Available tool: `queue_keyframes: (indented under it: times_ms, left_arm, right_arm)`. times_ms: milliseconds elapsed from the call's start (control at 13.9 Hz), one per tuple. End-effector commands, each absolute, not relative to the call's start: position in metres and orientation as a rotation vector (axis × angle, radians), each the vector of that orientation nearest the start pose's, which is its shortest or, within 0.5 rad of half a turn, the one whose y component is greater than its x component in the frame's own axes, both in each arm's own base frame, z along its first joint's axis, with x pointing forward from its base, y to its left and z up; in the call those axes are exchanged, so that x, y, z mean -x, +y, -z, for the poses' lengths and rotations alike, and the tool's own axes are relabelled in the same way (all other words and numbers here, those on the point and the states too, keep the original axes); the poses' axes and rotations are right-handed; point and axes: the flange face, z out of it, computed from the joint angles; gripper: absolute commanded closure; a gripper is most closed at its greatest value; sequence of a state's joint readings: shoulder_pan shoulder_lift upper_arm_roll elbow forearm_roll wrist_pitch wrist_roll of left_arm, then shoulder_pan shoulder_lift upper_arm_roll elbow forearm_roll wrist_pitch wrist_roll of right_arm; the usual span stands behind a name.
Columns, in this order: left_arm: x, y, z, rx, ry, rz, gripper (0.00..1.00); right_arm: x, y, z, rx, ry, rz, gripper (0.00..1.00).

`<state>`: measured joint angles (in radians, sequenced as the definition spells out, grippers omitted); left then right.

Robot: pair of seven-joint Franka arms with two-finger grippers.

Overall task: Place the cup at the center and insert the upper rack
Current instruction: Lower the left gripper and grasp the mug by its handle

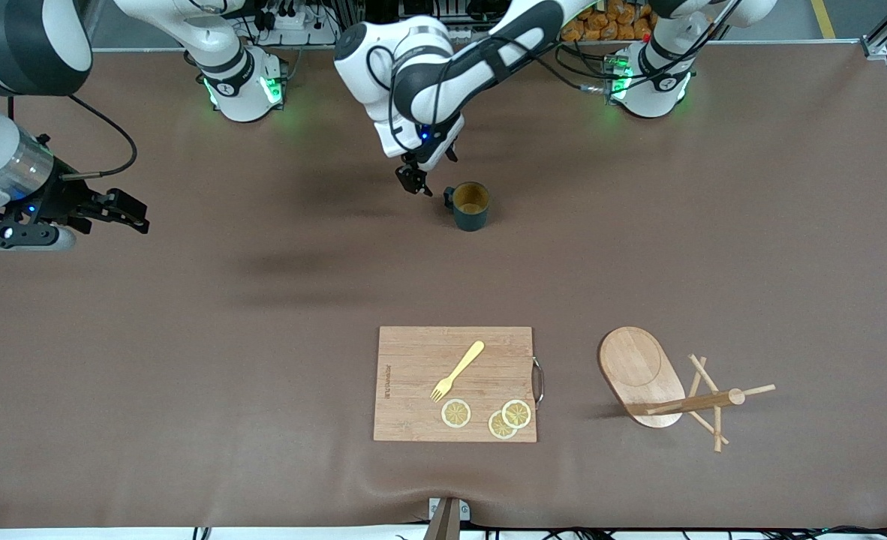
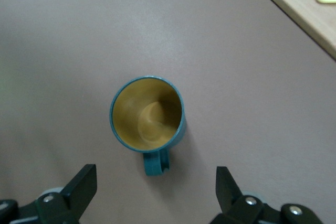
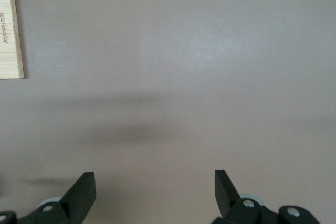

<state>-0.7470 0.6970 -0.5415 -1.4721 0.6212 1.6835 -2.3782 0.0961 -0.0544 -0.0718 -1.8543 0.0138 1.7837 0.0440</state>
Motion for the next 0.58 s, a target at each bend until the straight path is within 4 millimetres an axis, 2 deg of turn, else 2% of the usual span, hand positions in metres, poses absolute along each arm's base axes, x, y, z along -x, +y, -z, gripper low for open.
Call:
queue_keyframes:
  times_ms: [0, 144, 360, 504]
  left_arm:
    - [-0.296, -0.617, -0.271, 2.485, -1.286, 0.594, 0.00]
    - [-0.284, -0.626, -0.251, 2.493, -1.308, 0.600, 0.00]
    - [-0.271, -0.633, -0.235, 2.475, -1.332, 0.619, 0.00]
    - [-0.257, -0.635, -0.212, 2.433, -1.365, 0.652, 0.00]
  right_arm:
    - [-0.532, 0.008, -0.540, 3.133, 0.027, -0.008, 0.00]
    - [-0.532, 0.007, -0.540, 3.133, 0.029, -0.008, 0.00]
    - [-0.532, 0.007, -0.538, 3.133, 0.030, -0.008, 0.00]
    - [-0.532, 0.008, -0.538, 3.133, 0.027, -0.010, 0.00]
